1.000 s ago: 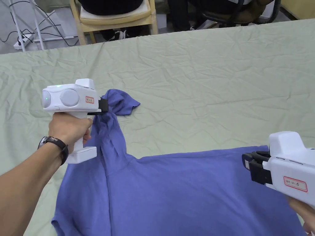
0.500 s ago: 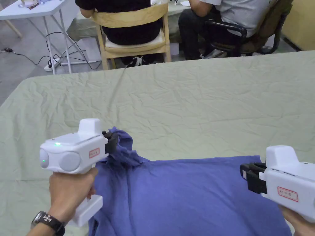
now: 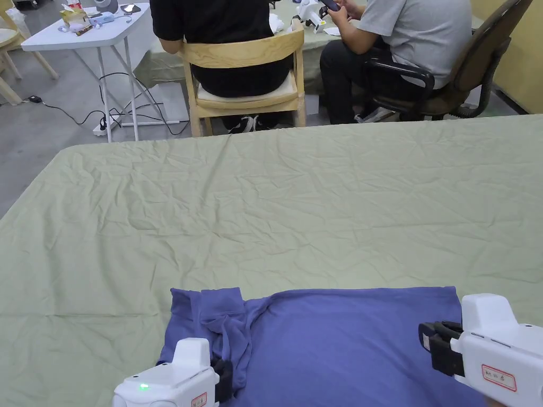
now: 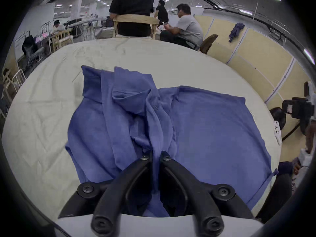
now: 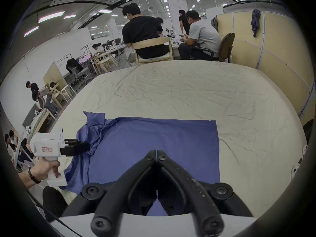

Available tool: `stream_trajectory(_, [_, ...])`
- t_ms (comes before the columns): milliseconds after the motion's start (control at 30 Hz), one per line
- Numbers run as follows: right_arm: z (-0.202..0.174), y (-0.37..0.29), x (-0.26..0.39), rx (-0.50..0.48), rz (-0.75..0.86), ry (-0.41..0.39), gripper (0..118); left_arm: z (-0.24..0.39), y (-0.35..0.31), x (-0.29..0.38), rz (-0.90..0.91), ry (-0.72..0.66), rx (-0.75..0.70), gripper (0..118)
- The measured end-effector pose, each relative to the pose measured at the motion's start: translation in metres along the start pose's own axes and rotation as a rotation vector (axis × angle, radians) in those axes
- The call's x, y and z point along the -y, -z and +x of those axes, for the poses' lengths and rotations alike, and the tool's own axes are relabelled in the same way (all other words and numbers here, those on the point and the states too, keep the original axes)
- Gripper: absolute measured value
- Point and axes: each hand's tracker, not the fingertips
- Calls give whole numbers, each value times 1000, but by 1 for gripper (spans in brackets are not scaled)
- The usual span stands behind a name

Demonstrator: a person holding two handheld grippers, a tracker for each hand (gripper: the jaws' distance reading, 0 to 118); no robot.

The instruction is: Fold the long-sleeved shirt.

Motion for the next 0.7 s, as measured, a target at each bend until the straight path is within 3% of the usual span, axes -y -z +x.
stream_trajectory(67, [0,1,1,0,-1,4,0,-4,2,-2,7,-17,-4,8])
stream_trajectory(133, [0,3,1,-3,-7,4,0,1,3,-5,-7,-12,-27,26])
stream_trajectory(267, [0,-1,4,-4,-10,6,0,2,-8,-7,-3,-37,-50,45])
stream_trajectory(367, [2,-9,7,-1,-3,13,0,1,-35,-10,55,-101,-54,46])
stream_trajectory(700, [-1,-67,10,49,83,-16,0,6,-150,-1,240,-52,-166,44])
